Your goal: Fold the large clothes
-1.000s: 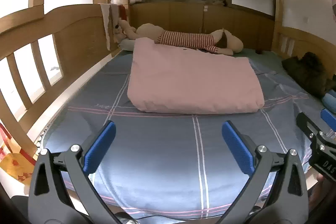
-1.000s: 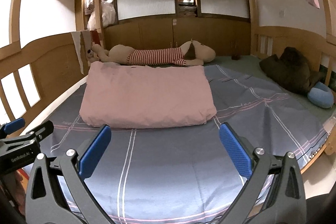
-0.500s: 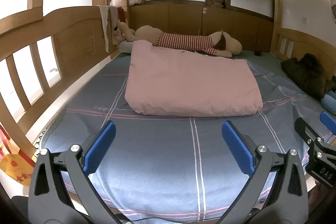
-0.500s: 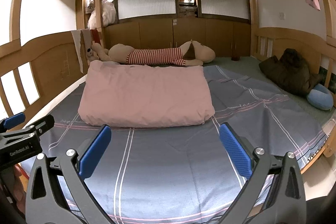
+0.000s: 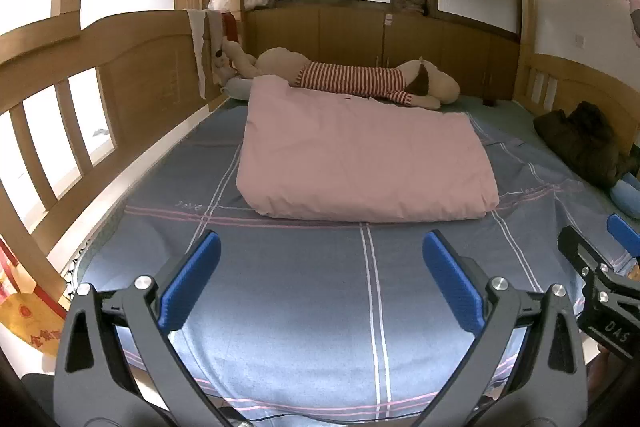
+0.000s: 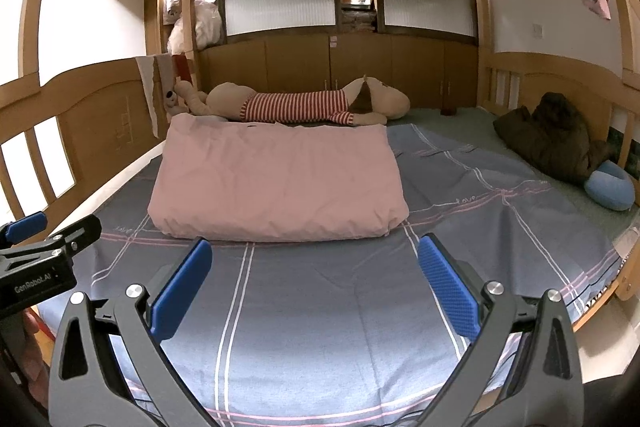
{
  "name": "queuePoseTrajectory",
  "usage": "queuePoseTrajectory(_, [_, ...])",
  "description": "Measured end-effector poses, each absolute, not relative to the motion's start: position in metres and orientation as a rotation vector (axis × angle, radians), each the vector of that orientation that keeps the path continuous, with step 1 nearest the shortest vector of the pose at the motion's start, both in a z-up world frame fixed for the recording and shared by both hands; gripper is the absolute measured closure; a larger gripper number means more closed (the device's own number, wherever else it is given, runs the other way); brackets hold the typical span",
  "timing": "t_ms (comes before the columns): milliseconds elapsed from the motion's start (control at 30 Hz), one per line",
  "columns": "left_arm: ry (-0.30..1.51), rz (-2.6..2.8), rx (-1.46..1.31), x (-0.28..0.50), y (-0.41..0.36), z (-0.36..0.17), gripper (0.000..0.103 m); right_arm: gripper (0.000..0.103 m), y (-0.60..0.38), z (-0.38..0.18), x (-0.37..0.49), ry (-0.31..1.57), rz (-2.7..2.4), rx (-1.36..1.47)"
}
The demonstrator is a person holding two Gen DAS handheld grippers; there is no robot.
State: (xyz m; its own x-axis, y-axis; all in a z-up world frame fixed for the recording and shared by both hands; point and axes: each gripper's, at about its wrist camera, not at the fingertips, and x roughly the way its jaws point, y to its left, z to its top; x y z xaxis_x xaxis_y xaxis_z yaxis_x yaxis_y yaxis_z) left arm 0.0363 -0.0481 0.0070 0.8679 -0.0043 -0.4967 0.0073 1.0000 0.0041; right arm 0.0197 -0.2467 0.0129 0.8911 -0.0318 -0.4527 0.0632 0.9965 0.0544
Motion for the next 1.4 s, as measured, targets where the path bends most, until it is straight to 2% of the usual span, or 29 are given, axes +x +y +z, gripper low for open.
queuePoseTrajectory(1400, [0.546,-0.021,-0.023,0.034,-0.0495,0.0099,0.002,0.001,-0.2427,0.0072,0.0211,0.474,-0.034,0.048])
